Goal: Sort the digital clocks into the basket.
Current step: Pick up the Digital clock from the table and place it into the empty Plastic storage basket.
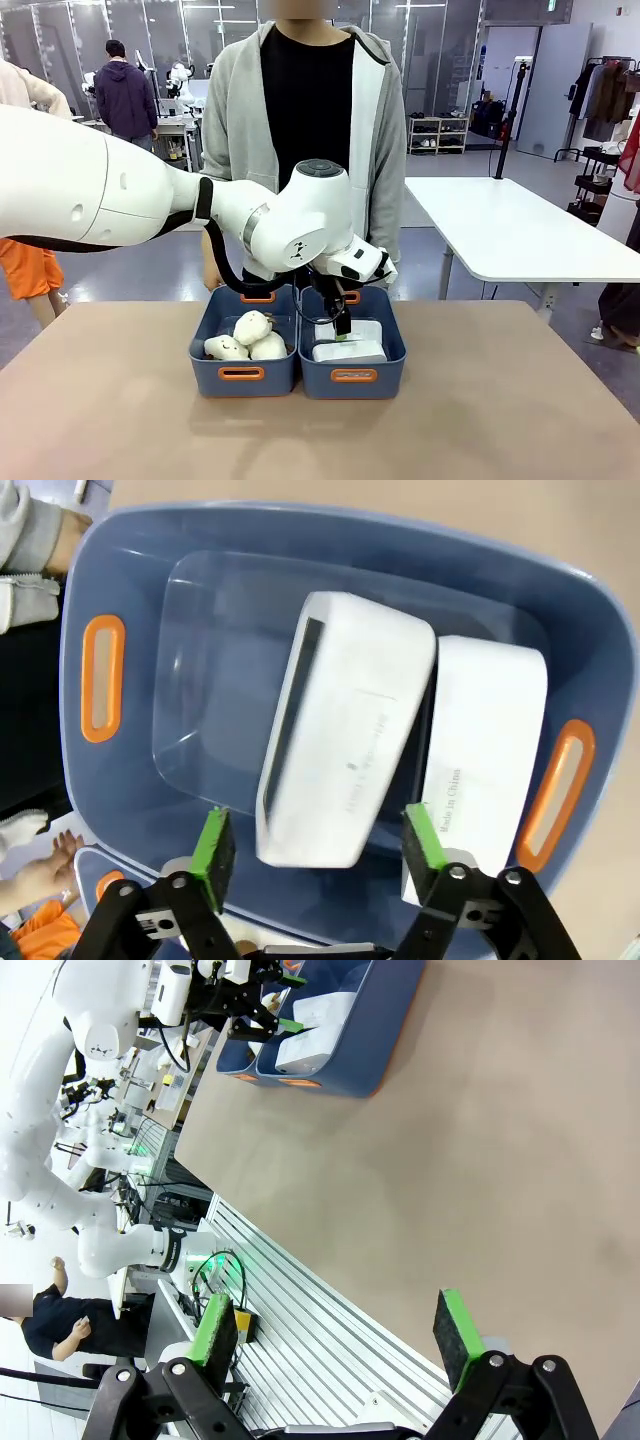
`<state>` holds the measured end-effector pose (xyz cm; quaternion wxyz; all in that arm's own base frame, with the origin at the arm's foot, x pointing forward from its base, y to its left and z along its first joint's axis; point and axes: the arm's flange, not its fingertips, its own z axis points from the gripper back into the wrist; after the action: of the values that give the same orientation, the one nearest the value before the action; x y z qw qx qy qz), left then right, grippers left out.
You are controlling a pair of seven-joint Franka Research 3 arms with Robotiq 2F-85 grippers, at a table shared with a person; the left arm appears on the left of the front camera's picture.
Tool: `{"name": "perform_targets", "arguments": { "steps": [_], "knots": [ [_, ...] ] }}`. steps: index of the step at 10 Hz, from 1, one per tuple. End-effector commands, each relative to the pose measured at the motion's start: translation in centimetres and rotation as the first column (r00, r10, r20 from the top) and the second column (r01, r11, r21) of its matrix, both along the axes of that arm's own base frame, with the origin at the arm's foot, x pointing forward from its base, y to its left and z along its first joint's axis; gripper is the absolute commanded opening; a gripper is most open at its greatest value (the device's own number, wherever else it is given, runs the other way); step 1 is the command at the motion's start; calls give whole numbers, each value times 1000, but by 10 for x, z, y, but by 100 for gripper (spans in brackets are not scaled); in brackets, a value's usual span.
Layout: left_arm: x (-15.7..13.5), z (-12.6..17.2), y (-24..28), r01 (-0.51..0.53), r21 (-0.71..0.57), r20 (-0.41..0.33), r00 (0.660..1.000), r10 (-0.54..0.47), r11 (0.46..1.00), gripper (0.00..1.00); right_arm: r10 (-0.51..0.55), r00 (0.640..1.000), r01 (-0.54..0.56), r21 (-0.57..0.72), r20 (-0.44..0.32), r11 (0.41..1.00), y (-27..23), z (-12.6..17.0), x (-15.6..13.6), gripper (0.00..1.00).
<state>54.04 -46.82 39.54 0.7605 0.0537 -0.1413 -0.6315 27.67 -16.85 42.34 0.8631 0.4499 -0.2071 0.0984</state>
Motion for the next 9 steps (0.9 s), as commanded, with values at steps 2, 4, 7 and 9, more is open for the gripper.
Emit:
{"name": "perform_targets", "arguments": {
  "steps": [2, 4, 7, 9],
  "knots": [
    [-20, 25, 18, -4, -36, -142, 990, -1, 999, 100, -3, 1000, 3, 4, 1, 1000, 2, 2, 0, 100],
    [-2, 3, -2, -4, -10, -10, 1000, 4, 1000, 100, -3, 1000, 3, 4, 1, 1000, 2, 2, 0, 100],
    [-2, 3, -2, -4, -10, -10, 1000, 4, 1000, 100, -3, 1000, 3, 4, 1, 1000, 2, 2, 0, 100],
    [-2, 3, -2, -4, -10, -10, 1000, 4, 1000, 100, -3, 1000, 3, 4, 1, 1000, 2, 2, 0, 100]
  ]
}}
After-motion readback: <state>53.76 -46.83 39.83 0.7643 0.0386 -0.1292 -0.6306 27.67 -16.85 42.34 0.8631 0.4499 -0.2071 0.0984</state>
